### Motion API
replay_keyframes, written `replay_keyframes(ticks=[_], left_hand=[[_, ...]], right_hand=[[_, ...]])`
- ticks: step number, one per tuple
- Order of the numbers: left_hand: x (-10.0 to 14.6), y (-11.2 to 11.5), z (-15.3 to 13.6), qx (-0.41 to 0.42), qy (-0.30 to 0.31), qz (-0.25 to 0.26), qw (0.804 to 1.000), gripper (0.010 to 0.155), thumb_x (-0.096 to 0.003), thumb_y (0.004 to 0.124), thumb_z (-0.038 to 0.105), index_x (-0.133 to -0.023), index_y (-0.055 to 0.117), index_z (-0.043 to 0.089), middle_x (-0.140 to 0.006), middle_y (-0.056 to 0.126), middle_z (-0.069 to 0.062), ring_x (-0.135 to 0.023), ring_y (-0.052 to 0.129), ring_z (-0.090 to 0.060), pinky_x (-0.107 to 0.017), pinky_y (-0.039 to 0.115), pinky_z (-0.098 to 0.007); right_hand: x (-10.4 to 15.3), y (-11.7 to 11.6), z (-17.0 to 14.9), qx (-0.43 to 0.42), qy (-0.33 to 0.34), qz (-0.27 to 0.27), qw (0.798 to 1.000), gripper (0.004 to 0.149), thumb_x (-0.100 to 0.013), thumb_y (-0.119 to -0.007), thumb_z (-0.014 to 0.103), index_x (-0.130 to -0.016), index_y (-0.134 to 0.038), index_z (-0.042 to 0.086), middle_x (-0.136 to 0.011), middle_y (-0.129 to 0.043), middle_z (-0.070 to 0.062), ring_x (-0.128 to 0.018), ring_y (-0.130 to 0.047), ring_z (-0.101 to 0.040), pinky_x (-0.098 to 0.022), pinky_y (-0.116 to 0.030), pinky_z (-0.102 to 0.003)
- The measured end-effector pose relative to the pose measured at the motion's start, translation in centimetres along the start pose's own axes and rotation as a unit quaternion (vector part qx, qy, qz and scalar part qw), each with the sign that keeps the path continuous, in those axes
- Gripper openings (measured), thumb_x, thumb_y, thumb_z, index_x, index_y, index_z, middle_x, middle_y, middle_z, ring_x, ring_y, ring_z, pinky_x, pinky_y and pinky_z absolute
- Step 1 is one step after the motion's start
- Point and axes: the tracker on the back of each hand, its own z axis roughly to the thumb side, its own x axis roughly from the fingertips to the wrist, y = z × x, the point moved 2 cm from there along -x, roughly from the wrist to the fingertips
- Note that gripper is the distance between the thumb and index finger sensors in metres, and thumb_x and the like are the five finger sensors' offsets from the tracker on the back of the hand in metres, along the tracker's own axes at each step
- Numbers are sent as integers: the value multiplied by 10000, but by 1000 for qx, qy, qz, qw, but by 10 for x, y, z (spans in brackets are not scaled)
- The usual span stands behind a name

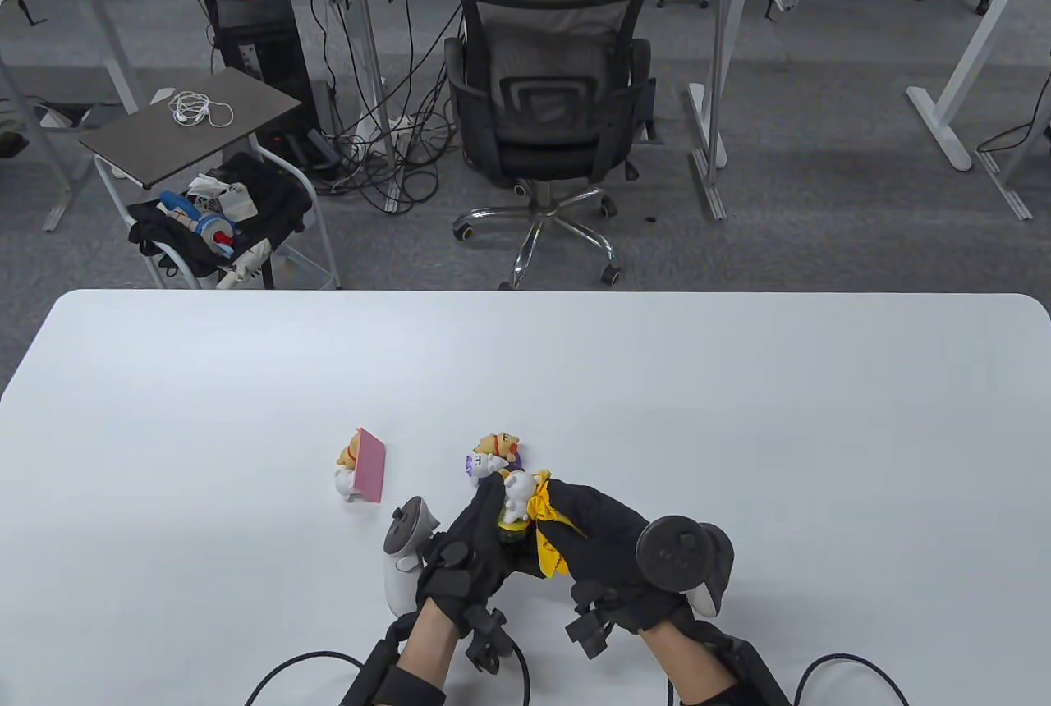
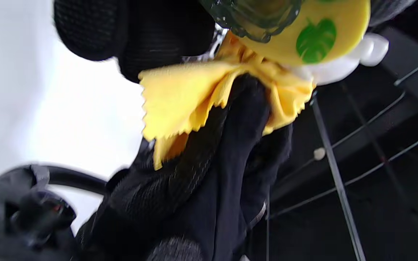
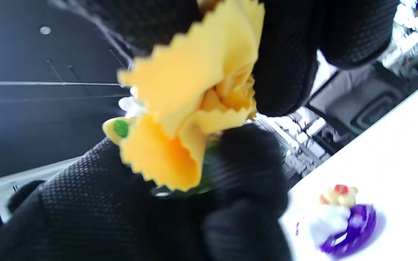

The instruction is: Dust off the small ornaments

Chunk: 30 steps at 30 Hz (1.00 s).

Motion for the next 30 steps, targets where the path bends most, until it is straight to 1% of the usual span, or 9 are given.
replay_keyframes(ticks=[3,5,7,9,13,18,21,24,30], left_hand=[[4,-8,1,17,0,37,999,711,-600,498,653,-1086,138,278,-944,643,-95,-653,915,-174,-508,836,-365],[7,-12,-4,28,-6,60,998,718,-595,477,636,-1064,64,282,-973,568,-104,-681,881,-156,-535,818,-357],[5,-10,-6,35,-3,49,998,736,-600,471,593,-1020,-46,278,-1008,430,-139,-735,813,-156,-585,778,-367],[3,-7,-5,35,7,38,999,731,-603,476,575,-1017,-51,283,-1011,401,-150,-741,793,-157,-599,767,-376],[1,0,-3,57,3,7,998,715,-605,516,542,-1040,17,271,-987,455,-180,-674,825,-170,-554,784,-400],[1,-1,1,15,-2,21,1000,714,-607,522,550,-1044,24,282,-988,465,-168,-653,831,-151,-542,791,-385],[3,-5,-1,-10,-13,47,999,718,-608,524,546,-1039,6,297,-1009,430,-159,-671,814,-169,-551,772,-395],[3,-6,6,-93,-7,45,995,708,-609,555,532,-1065,65,302,-1035,453,-147,-648,826,-195,-517,772,-407],[7,-12,22,-142,21,85,986,700,-598,682,509,-1096,212,360,-993,586,-125,-560,870,-210,-457,792,-413]], right_hand=[[4,5,15,37,57,-48,997,474,-463,-893,317,-915,-814,197,-781,-900,-93,-609,-979,-281,-537,-786,-536],[7,0,26,71,101,-42,992,463,-453,-912,316,-901,-837,225,-781,-905,-85,-617,-977,-279,-542,-784,-534],[10,-11,34,123,138,-20,983,451,-430,-946,318,-869,-878,239,-763,-934,-68,-613,-984,-274,-527,-797,-519],[13,-19,39,182,166,-19,969,445,-423,-955,330,-856,-889,247,-753,-945,-58,-606,-988,-264,-517,-805,-509],[8,-7,29,180,131,-48,974,442,-434,-942,335,-863,-878,255,-750,-944,-50,-601,-972,-263,-520,-790,-518],[6,6,26,172,98,-74,977,449,-453,-924,324,-882,-859,209,-744,-932,-75,-587,-959,-271,-521,-784,-521],[7,2,33,133,129,-44,982,453,-449,-926,330,-884,-860,221,-753,-930,-69,-603,-955,-274,-531,-781,-527],[9,-8,42,185,144,-30,972,451,-448,-923,328,-883,-860,229,-758,-916,-71,-632,-938,-283,-550,-763,-542],[4,6,24,161,82,-47,982,447,-459,-902,320,-896,-845,248,-763,-907,-80,-626,-934,-288,-544,-759,-545]])
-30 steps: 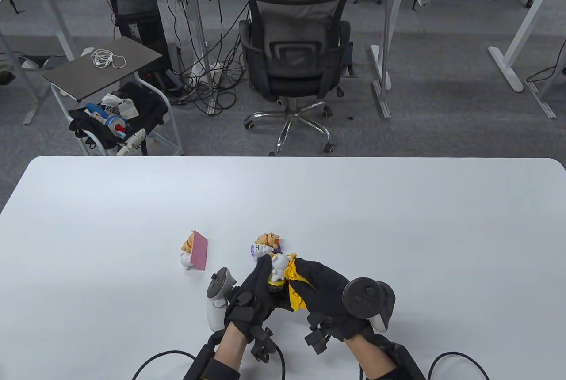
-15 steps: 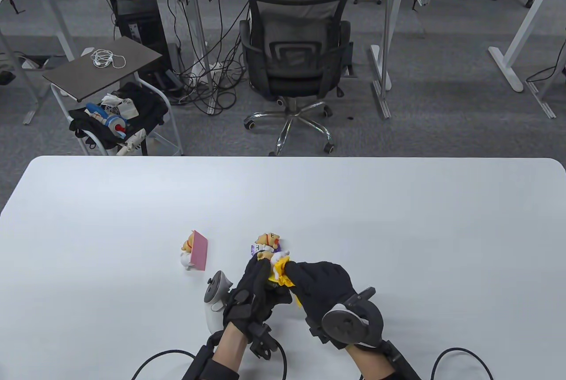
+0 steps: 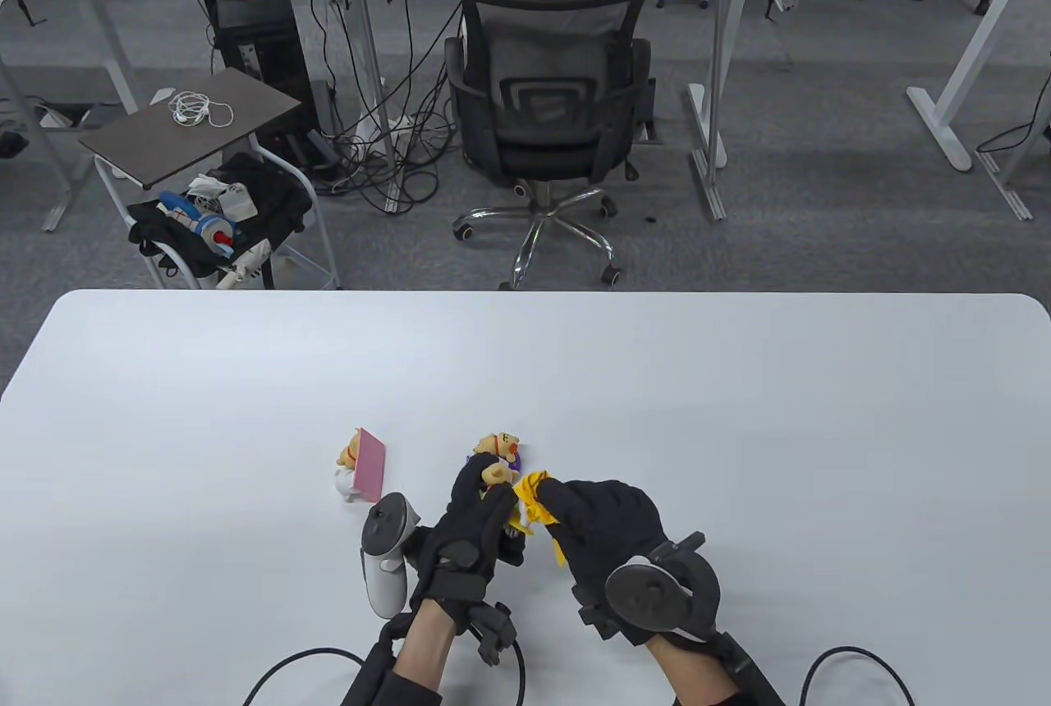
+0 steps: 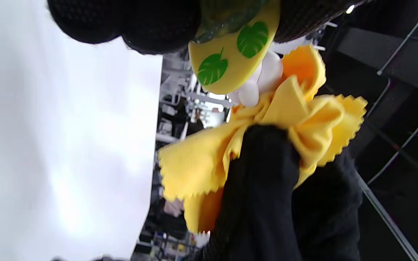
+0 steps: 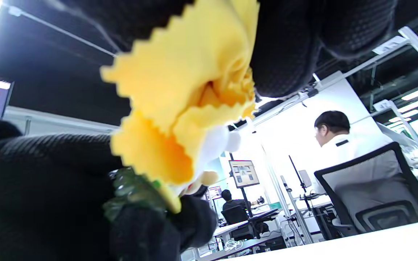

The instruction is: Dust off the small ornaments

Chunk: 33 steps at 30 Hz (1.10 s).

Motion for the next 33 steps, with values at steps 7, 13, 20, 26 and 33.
replay_keyframes(ticks=[7,13,20,26,33], left_hand=[[1,-6,1,-57,10,20,998,633,-570,651,555,-1090,320,408,-971,664,-93,-629,999,-274,-436,929,-417],[-5,11,3,-39,41,-59,997,612,-580,668,490,-1092,337,434,-986,594,-111,-691,874,-319,-512,789,-499],[-4,13,10,-132,38,-39,990,701,-570,737,488,-1093,276,407,-962,659,-116,-624,889,-304,-462,779,-487],[-1,7,5,-162,27,27,986,640,-574,558,560,-1085,269,303,-898,688,-107,-504,898,-237,-380,776,-436],[1,9,4,-188,8,41,981,639,-560,472,585,-1081,251,287,-899,665,-115,-520,894,-221,-390,783,-423]], right_hand=[[-3,8,-20,-123,-79,3,989,455,-464,-893,329,-905,-836,231,-799,-906,-75,-675,-945,-303,-554,-765,-549],[-6,-4,-26,-185,-94,80,975,445,-475,-870,316,-915,-839,252,-841,-873,-105,-686,-943,-323,-573,-745,-580],[-5,-3,-41,-144,-116,85,979,504,-441,-937,347,-909,-847,183,-743,-935,-97,-577,-977,-289,-549,-763,-568],[-4,-15,-1,-38,-22,142,989,444,-429,-960,341,-853,-905,222,-748,-923,-96,-602,-958,-295,-561,-743,-585],[1,-21,25,76,30,132,988,440,-446,-925,332,-873,-890,230,-745,-912,-93,-577,-947,-275,-563,-744,-567]])
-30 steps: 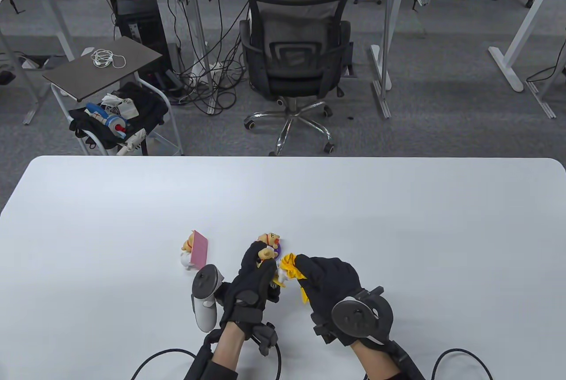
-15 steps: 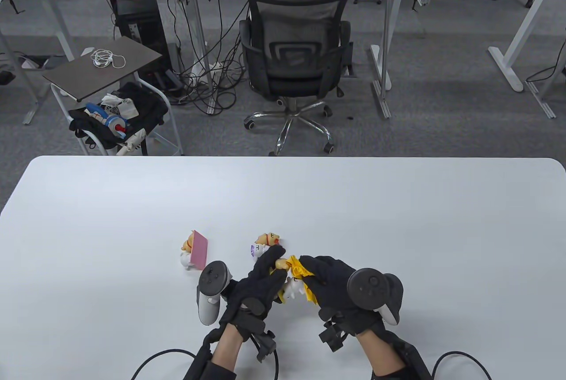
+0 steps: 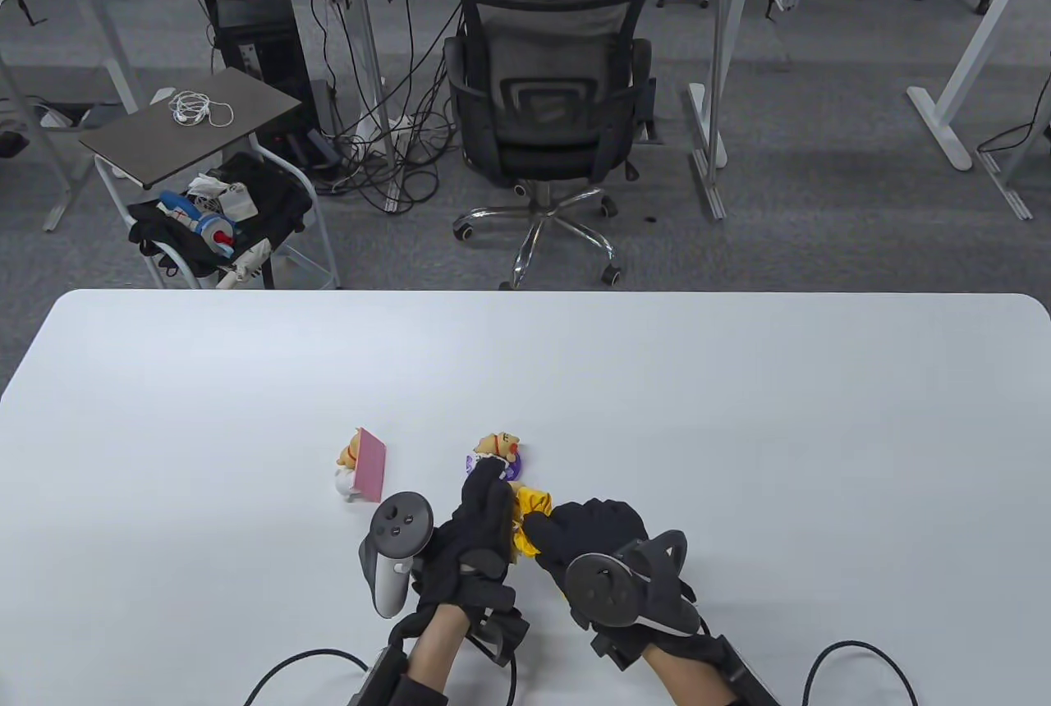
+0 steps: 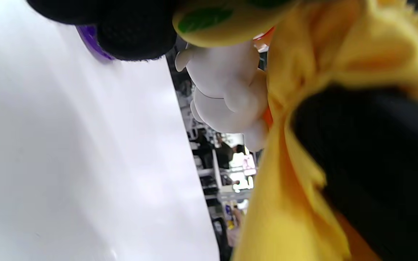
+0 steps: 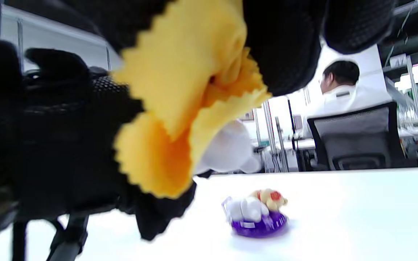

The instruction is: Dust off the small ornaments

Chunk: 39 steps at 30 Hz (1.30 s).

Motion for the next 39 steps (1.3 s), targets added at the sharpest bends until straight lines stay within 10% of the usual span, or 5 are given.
replay_keyframes(ticks=[12,16,22,33,39], left_hand=[[-3,-4,1,9,-20,-4,1000,586,-569,487,551,-1066,344,276,-920,663,-115,-540,896,-250,-415,771,-462],[-6,-3,-6,71,-16,-35,997,555,-572,495,550,-1072,414,322,-901,711,-109,-500,924,-236,-381,795,-444],[-12,23,-9,300,7,-161,940,522,-581,541,523,-1074,507,355,-993,545,-162,-560,908,-275,-427,784,-485],[-10,20,-5,244,8,-147,959,539,-586,530,522,-1069,481,288,-929,809,-94,-468,983,-261,-352,837,-455],[-8,21,-9,257,-8,-152,954,536,-581,552,495,-1046,527,229,-878,874,-131,-424,1009,-303,-308,848,-470]], right_hand=[[-5,11,-25,-82,-33,70,994,416,-433,-936,329,-847,-912,293,-785,-900,-72,-630,-941,-276,-580,-731,-581],[5,26,-64,-184,-101,-43,977,433,-451,-915,311,-877,-889,245,-780,-892,-91,-621,-933,-288,-571,-737,-577],[3,6,-72,-335,-90,-10,938,475,-465,-902,325,-931,-836,260,-835,-865,-83,-713,-908,-308,-591,-722,-592],[6,12,-81,-374,-88,-50,922,460,-436,-930,362,-877,-886,239,-750,-924,-69,-620,-961,-280,-559,-763,-567],[2,6,-74,-354,-80,2,932,452,-429,-928,379,-871,-878,297,-1015,-770,-134,-852,-859,-400,-612,-720,-602]])
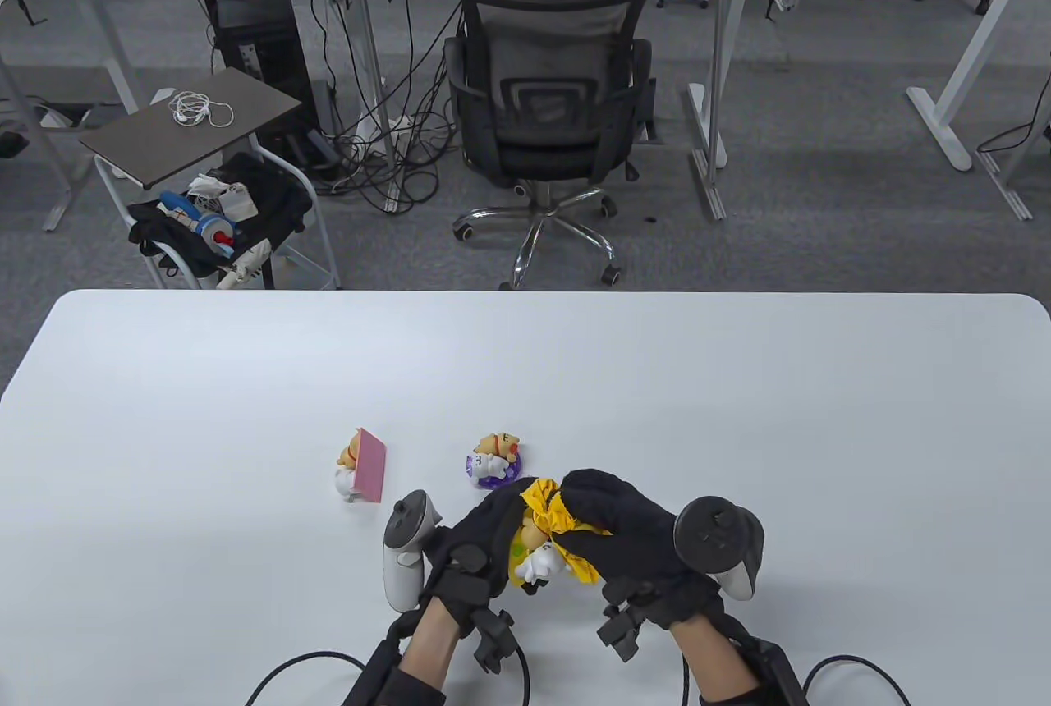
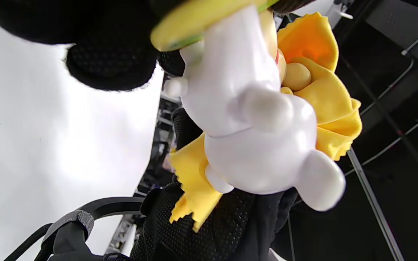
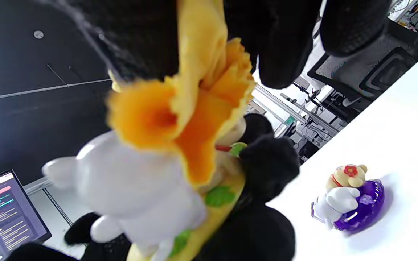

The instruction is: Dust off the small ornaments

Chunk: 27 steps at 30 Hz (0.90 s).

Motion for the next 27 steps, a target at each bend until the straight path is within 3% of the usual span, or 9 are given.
replay_keyframes(ticks=[2,5,8,10,12,15,17,22,27], left_hand=[[-1,2,2,-11,5,-8,1000,537,-579,555,495,-1045,528,229,-867,889,-125,-414,1013,-298,-302,850,-467],[-3,8,3,19,8,-34,999,544,-584,552,494,-1054,506,225,-865,889,-125,-419,1008,-303,-307,844,-468],[-1,1,0,-1,-4,-10,1000,545,-584,548,494,-1055,502,224,-861,886,-128,-422,1007,-302,-309,845,-467],[0,-2,-2,-14,-10,4,1000,546,-584,548,497,-1054,502,225,-858,887,-125,-420,1008,-297,-307,847,-462],[-1,3,-2,-1,-7,-15,1000,543,-584,549,496,-1052,506,225,-856,887,-124,-417,1008,-296,-304,846,-462],[-2,9,-3,25,-2,-24,999,535,-585,544,501,-1048,518,234,-859,871,-124,-415,1001,-289,-302,842,-456],[-2,10,-1,11,-3,-32,999,534,-586,539,507,-1049,517,241,-852,848,-134,-420,986,-280,-309,830,-452],[4,-6,3,-54,-21,39,998,559,-588,477,527,-1070,413,252,-913,721,-136,-512,916,-263,-389,781,-453],[8,-11,2,-134,-43,96,985,578,-588,454,535,-1080,337,255,-966,624,-132,-590,875,-256,-447,756,-452]], right_hand=[[1,4,-5,-7,-11,-36,999,460,-454,-907,321,-895,-843,206,-846,-920,-110,-712,-969,-340,-564,-766,-573],[3,10,-12,52,-11,-59,997,458,-445,-918,346,-883,-859,224,-791,-956,-87,-642,-997,-297,-551,-779,-563],[3,11,-8,-27,-1,-67,997,475,-447,-917,353,-896,-851,216,-774,-948,-90,-618,-982,-291,-554,-770,-569],[0,4,-3,-59,6,-13,998,478,-453,-915,362,-908,-849,228,-801,-929,-81,-673,-954,-302,-569,-753,-582],[-1,-7,-1,-36,-5,38,999,469,-466,-893,392,-913,-830,267,-999,-717,-113,-909,-742,-380,-653,-642,-628],[-2,0,-3,-34,-10,3,999,463,-466,-879,366,-912,-830,251,-1031,-726,-145,-948,-716,-436,-663,-607,-661],[0,6,-8,6,-19,-31,999,457,-472,-872,351,-911,-826,237,-910,-874,-105,-877,-828,-398,-642,-653,-641],[3,11,-17,-24,-42,-78,996,467,-470,-888,367,-901,-843,193,-700,-954,-95,-679,-938,-346,-589,-711,-609],[0,-15,-3,25,-48,5,999,450,-473,-886,391,-894,-859,235,-948,-810,-144,-788,-884,-423,-599,-707,-616]])
